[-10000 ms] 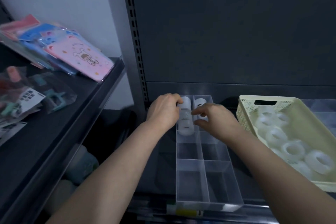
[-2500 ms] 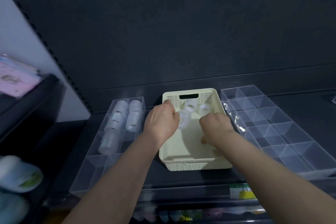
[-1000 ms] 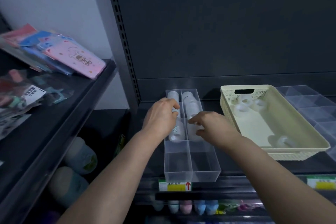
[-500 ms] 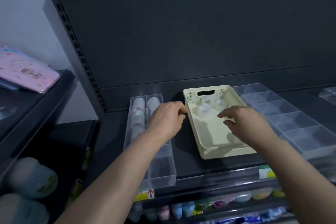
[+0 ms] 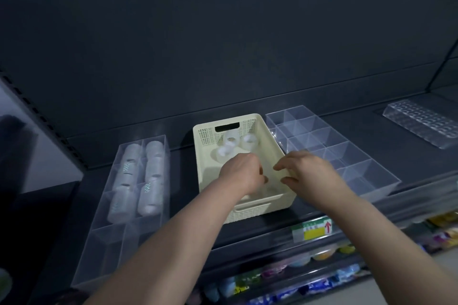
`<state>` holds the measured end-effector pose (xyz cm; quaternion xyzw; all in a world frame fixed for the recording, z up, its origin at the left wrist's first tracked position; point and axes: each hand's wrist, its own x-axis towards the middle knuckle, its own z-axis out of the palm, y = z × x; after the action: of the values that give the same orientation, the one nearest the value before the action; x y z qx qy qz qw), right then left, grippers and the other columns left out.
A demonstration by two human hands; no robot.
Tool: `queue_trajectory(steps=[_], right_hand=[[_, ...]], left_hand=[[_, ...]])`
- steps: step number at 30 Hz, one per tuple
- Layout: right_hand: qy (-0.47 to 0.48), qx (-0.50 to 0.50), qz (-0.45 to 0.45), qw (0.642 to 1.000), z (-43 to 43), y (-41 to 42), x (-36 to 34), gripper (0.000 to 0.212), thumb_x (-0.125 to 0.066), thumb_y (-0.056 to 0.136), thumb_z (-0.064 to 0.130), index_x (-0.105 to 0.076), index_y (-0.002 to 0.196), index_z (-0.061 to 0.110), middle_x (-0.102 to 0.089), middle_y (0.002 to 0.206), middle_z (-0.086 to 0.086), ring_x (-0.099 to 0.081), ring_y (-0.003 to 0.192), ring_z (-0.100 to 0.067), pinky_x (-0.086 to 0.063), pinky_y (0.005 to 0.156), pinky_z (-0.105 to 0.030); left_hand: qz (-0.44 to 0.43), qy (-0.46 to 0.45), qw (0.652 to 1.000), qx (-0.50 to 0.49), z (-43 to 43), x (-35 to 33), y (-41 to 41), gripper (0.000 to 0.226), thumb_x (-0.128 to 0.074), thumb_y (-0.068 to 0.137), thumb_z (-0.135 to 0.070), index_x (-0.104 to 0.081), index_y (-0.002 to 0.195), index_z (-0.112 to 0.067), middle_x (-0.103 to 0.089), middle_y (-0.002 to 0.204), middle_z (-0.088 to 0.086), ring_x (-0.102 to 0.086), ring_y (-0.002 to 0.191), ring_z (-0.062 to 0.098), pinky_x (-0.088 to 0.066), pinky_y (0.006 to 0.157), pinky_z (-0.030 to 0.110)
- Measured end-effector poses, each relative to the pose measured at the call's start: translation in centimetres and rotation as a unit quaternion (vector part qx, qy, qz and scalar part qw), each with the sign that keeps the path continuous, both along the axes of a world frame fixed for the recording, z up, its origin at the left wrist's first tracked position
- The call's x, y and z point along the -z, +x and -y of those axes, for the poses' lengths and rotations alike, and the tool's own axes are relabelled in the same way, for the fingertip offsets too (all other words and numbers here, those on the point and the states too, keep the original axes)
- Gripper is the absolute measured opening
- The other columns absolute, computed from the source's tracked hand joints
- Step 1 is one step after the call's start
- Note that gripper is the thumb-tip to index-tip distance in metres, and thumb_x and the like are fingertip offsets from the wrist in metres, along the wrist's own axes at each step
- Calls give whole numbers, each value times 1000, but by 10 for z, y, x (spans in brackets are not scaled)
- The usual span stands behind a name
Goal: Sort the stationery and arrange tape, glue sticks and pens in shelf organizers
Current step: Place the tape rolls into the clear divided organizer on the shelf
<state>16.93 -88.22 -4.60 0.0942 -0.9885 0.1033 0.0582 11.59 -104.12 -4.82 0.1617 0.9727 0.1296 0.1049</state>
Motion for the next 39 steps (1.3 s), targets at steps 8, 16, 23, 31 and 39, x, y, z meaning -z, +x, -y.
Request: queue_trajectory(steps=[8, 16, 23, 31, 39], right_hand=[[-36, -40, 11, 998, -7, -14, -6, 31, -63, 85, 25, -64, 115, 32, -62, 115, 12, -58, 104, -12, -50, 81, -29], [-22, -81, 45, 995, 37, -73, -6, 31, -59, 87, 27, -62, 117, 33, -64, 116, 9, -59, 105, -17, -50, 85, -33], [33, -78, 119, 989, 102, -129, 13, 53, -60, 85, 29, -44, 135, 24, -51, 130, -2, -47, 120, -23, -42, 90, -35], [135, -47, 76, 987, 115, -131, 13, 43, -67, 75, 31, -56, 115, 21, -59, 113, -4, -57, 105, -26, -42, 77, -29], [-109, -89, -43, 989, 94, -91, -16, 31, -52, 79, 25, -62, 108, 19, -67, 95, -2, -61, 91, -26, -40, 64, -29]], left_hand=[[15, -55, 997, -58, -12, 13, -18, 13, -63, 84, -25, -59, 83, -13, -56, 83, 2, -55, 78, 21, -37, 53, 28], [-126, 88, 962, -227, 69, -23, -27, 20, -67, 77, -35, -57, 88, -21, -67, 89, -2, -61, 87, 22, -50, 72, 32], [-168, 160, 944, -236, 111, -31, -39, 14, -66, 79, -36, -56, 86, -28, -64, 70, -13, -61, 78, 9, -52, 74, 34], [-168, 179, 946, -213, 120, -31, -45, 16, -65, 79, -35, -59, 92, -27, -64, 70, -16, -61, 79, 7, -52, 73, 33], [-131, 284, 915, -255, 121, -33, -16, 23, -76, 78, -30, -70, 96, -19, -68, 77, -10, -65, 79, 9, -54, 82, 33]])
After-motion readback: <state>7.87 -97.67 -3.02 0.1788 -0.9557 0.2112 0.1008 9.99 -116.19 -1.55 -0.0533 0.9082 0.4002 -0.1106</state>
